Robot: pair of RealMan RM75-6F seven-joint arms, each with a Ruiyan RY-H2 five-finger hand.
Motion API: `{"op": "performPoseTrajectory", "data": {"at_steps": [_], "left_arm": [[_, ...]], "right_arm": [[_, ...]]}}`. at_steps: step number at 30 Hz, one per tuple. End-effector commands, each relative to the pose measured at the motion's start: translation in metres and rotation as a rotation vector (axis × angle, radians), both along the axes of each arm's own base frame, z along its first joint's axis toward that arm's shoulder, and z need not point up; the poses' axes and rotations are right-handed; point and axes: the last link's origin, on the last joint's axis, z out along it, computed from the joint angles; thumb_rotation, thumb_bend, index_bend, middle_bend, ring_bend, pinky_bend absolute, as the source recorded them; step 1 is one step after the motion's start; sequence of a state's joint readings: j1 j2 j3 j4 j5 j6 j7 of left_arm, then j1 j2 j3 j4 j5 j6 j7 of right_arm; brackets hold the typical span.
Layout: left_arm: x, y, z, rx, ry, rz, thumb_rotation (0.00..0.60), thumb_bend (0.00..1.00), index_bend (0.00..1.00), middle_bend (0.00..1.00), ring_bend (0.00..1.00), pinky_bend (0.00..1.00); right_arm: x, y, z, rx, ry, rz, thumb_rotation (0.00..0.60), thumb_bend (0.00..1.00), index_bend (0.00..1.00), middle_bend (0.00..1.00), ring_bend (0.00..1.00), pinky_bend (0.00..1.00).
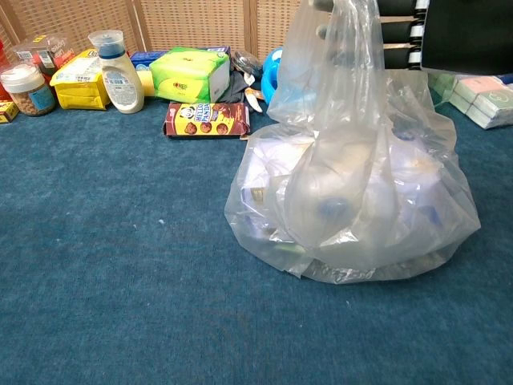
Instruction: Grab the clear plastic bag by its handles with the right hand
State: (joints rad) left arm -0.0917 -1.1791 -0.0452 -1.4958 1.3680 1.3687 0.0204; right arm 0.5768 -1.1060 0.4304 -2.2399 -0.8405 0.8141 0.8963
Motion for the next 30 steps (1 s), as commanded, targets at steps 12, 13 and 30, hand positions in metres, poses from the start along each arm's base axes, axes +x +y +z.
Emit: {"op": "performPoseTrajectory", "data": {"at_steps": [12, 13, 30], "left_arm": [[0.002, 0.004, -0.002, -0.011, 0.004, -0.007, 0.0, 0.11, 0.41, 0.42, 0.34, 0.15], [0.002, 0.004, -0.002, -0.01, 0.004, -0.005, 0.0, 0.11, 0.41, 0.42, 0.34, 0.15], [0.003, 0.004, -0.005, -0.014, -0.004, 0.007, 0.0, 0.11, 0.41, 0.42, 0.34, 0.16]], "right_arm": [[0.016, -0.005, 0.021, 0.219, -0.225, -0.113, 0.065, 0.29, 0.33, 0.4, 0.38, 0.43], [0.018, -0.009, 0.025, 0.227, -0.236, -0.116, 0.065, 0.29, 0.33, 0.41, 0.38, 0.44], [0.018, -0.042, 0.076, 0.221, -0.302, -0.227, 0.466, 0.42, 0.56, 0.7, 0.84, 1.0]]}}
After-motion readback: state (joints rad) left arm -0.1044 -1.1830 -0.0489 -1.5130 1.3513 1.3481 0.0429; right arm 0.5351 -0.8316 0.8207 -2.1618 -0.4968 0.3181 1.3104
